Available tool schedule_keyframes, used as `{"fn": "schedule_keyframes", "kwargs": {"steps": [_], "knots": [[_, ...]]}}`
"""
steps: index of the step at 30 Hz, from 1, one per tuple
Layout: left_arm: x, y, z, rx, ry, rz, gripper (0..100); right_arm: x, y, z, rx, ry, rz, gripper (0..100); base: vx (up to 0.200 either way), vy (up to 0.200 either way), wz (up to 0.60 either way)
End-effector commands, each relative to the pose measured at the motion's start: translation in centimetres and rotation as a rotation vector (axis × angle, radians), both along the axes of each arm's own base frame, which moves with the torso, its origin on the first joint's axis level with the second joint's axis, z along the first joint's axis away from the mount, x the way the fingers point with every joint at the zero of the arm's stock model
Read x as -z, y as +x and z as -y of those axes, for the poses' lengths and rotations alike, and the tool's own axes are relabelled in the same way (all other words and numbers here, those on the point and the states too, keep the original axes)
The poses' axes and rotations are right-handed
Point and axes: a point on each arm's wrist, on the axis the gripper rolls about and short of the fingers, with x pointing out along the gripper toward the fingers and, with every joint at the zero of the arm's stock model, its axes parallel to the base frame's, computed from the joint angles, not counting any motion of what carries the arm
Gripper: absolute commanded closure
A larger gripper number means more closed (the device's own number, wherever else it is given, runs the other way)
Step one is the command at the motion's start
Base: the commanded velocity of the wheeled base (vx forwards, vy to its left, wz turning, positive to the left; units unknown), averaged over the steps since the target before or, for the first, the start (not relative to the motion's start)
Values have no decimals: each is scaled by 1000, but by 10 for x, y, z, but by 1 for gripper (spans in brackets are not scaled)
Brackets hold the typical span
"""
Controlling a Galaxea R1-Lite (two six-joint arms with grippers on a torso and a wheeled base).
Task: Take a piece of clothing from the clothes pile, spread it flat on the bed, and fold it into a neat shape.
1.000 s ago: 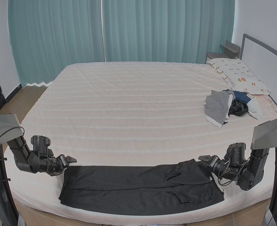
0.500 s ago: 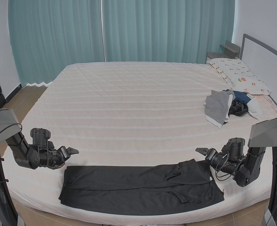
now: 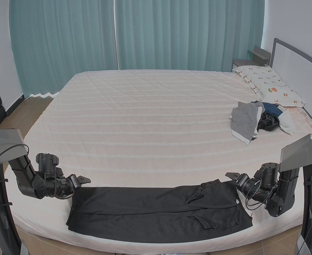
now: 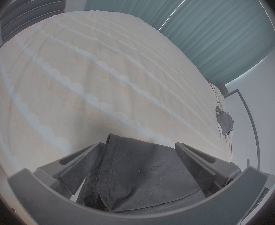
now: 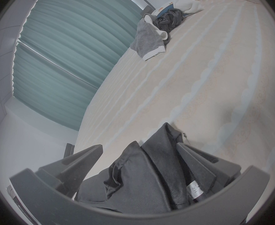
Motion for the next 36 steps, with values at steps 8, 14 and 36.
{"fn": "schedule_keyframes", "kwargs": {"steps": [8, 14, 36], "knots": [[7, 4, -3, -35, 19, -14, 100, 4, 3, 6, 13, -9, -2, 0, 0, 0, 0], [6, 3, -7, -87, 10, -3, 100, 9, 7, 7, 5, -27, 3, 0, 0, 0, 0], [9, 10, -15, -190, -26, 58, 100, 21, 23, 4, -72, -110, 23, 100, 0, 0, 0]]}}
